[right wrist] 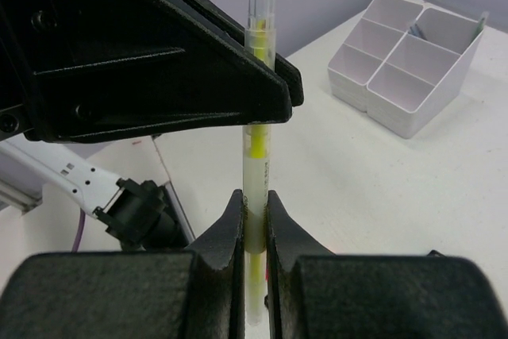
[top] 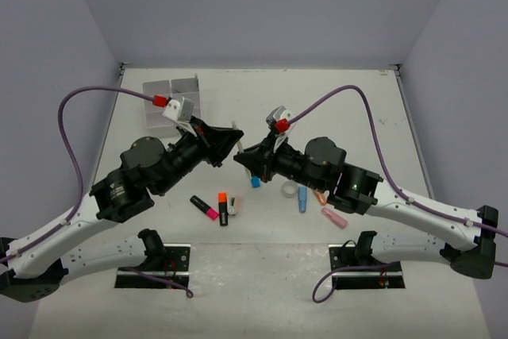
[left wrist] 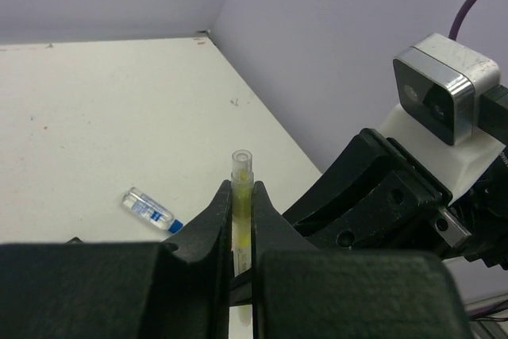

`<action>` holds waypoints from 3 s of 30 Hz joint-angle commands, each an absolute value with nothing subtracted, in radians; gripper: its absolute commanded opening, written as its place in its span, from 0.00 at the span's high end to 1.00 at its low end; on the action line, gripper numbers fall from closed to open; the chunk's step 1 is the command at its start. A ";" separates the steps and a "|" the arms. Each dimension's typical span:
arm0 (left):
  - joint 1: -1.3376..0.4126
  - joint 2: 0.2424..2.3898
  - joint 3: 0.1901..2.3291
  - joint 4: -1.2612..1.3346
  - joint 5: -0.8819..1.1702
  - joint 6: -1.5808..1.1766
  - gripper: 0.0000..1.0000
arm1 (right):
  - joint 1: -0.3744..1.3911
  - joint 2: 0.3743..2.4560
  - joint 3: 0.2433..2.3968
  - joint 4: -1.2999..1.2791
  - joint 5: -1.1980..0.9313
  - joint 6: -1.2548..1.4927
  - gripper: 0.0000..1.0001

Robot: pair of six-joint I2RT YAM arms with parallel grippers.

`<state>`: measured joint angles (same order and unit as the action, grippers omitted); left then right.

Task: Sort the stationery into containers
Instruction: Close the pen cap on the pen, then place the pen in the storage box, then pick up the stationery from the center of the board.

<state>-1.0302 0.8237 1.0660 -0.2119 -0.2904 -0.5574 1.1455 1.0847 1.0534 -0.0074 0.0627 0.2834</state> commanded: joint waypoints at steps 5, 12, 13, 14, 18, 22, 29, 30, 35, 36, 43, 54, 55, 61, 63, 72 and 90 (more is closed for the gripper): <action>-1.018 0.940 1.179 -0.369 -0.580 -0.539 1.00 | 1.151 1.060 1.023 -0.016 0.258 0.207 0.09; -0.862 1.137 1.320 -0.437 -1.128 -0.623 1.00 | 1.088 0.870 0.711 -0.051 0.546 0.409 0.01; -0.811 1.171 1.342 -0.428 -1.151 -0.632 1.00 | 1.088 0.838 0.673 -0.072 0.589 0.445 0.01; -0.775 1.193 1.350 -0.375 -1.170 -0.623 1.00 | 1.086 0.785 0.657 -0.086 0.621 0.461 0.01; -0.489 1.346 1.373 -0.207 -1.042 -0.622 1.00 | 1.085 0.689 0.612 -0.108 0.595 0.481 0.01; -0.357 1.459 1.327 -0.012 -0.991 -0.698 1.00 | 1.085 0.661 0.595 -0.104 0.541 0.493 0.01; -0.281 1.650 1.330 0.449 -0.943 -0.499 1.00 | 1.085 0.635 0.566 -0.132 0.434 0.529 0.01; -0.268 1.673 1.345 0.453 -0.935 -0.500 1.00 | 1.085 0.630 0.562 -0.130 0.429 0.531 0.01; -0.254 1.769 1.356 0.531 -0.930 -0.479 1.00 | 1.085 0.602 0.555 -0.128 0.400 0.527 0.01; -0.252 1.788 1.352 0.541 -0.930 -0.480 1.00 | 1.085 0.594 0.559 -0.135 0.397 0.522 0.01; -0.228 1.837 1.274 0.595 -0.888 -0.529 1.00 | 1.085 0.542 0.573 -0.150 0.391 0.494 0.01; -0.219 1.831 1.254 0.536 -0.831 -0.579 0.38 | 1.053 0.694 0.613 -0.150 0.384 0.487 0.01; -0.220 1.817 1.267 0.518 -0.814 -0.584 0.38 | 1.044 0.710 0.617 -0.150 0.369 0.488 0.01; -0.224 1.682 1.449 0.152 -0.748 -0.727 0.08 | 0.971 0.926 0.727 -0.210 0.283 0.527 0.10; -0.225 1.629 1.508 -0.052 -0.666 -0.758 0.04 | 0.956 1.005 0.759 -0.235 0.277 0.537 0.14; -0.253 1.178 1.085 -0.363 -0.205 -0.794 0.00 | 0.859 1.313 0.964 -0.463 0.280 0.573 0.28; -0.379 0.845 0.739 -0.501 -0.027 -0.557 0.00 | 0.681 1.571 1.074 -0.549 0.206 0.377 0.44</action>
<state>-0.3704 0.8864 0.7526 -0.4765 -0.0962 -0.6357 0.6912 1.5758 1.0389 -0.5218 0.2100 0.4068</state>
